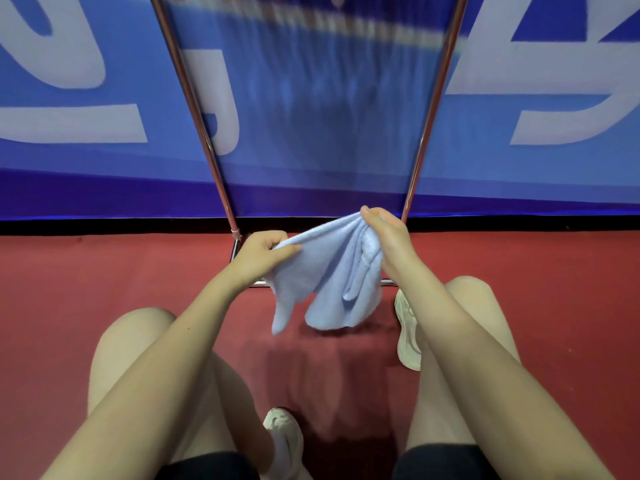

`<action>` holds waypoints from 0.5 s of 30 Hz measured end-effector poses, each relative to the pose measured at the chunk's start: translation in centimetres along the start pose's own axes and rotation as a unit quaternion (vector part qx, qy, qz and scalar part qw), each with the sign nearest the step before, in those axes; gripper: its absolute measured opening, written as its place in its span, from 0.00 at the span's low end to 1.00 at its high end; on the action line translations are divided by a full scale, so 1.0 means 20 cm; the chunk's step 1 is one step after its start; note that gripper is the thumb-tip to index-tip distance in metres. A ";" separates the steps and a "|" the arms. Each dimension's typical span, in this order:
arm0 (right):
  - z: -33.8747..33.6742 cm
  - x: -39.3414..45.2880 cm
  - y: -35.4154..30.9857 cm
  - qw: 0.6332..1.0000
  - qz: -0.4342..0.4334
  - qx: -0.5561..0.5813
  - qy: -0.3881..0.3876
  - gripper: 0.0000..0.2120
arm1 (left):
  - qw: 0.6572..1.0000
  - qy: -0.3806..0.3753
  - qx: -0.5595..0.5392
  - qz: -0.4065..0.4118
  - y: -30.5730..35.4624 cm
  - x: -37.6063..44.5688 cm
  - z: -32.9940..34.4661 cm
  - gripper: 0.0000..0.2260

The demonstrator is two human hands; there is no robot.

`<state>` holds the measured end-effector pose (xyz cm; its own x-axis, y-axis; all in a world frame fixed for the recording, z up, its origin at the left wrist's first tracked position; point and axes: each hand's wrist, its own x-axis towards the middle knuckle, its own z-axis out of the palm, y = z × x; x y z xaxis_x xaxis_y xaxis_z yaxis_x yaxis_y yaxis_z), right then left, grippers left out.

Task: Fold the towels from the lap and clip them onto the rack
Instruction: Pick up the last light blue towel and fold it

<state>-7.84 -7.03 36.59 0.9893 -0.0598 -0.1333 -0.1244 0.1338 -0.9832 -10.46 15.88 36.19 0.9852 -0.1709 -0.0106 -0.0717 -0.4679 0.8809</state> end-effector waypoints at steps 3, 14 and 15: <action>-0.05 0.02 0.00 0.999 0.010 -0.001 0.039 0.12 | 1.000 0.003 0.021 -0.020 -0.05 -0.02 -0.03 0.18; -0.16 0.00 0.00 0.994 0.056 0.042 0.085 0.10 | 0.971 0.019 -0.191 -0.140 -0.17 -0.07 -0.10 0.12; -0.16 0.00 0.00 0.994 0.058 0.045 0.083 0.10 | 0.961 0.012 -0.230 -0.153 -0.17 -0.06 -0.10 0.10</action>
<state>-8.15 -10.20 36.17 0.9414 -0.1997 -0.2720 -0.2232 0.2360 -0.9458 -11.06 19.41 34.18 0.9528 -0.0646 -0.2965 0.2929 -0.0593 0.9543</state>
